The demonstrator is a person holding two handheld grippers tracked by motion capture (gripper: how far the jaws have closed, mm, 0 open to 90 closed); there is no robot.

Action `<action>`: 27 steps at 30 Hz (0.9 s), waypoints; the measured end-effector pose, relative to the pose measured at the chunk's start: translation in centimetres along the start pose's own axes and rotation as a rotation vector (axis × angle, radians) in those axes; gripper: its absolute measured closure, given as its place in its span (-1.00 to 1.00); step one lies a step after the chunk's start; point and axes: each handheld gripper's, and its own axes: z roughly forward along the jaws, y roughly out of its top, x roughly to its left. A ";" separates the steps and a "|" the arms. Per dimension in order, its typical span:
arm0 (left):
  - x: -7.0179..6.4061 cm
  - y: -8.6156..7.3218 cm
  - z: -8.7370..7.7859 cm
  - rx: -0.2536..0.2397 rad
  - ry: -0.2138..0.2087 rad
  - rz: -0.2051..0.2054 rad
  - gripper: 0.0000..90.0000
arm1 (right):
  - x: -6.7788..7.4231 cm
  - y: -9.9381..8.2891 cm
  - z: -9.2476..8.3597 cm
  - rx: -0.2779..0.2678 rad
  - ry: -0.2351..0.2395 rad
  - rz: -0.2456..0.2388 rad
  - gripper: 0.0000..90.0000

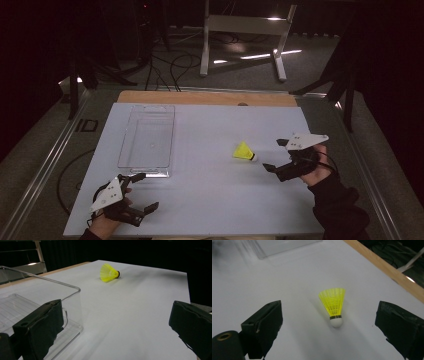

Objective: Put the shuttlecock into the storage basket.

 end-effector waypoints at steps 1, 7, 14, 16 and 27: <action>0.0 0.0 0.0 0.000 0.000 0.000 -0.99 | -0.1 0.0 0.2 0.010 0.000 0.003 -0.83; 0.0 0.0 0.0 -0.002 -0.002 -0.003 -0.99 | -1.0 -0.2 1.4 0.065 0.035 0.014 -0.83; 0.0 0.0 0.0 -0.006 -0.004 -0.002 -0.99 | -1.8 -0.5 2.9 0.112 0.059 0.015 -0.83; 0.0 0.0 0.0 -0.008 -0.001 0.001 -0.99 | -2.0 -0.6 3.2 0.134 0.069 0.022 -0.83; 0.1 -0.1 0.0 -0.004 -0.011 -0.011 -0.99 | -3.2 -1.0 6.1 0.248 0.100 0.021 -0.83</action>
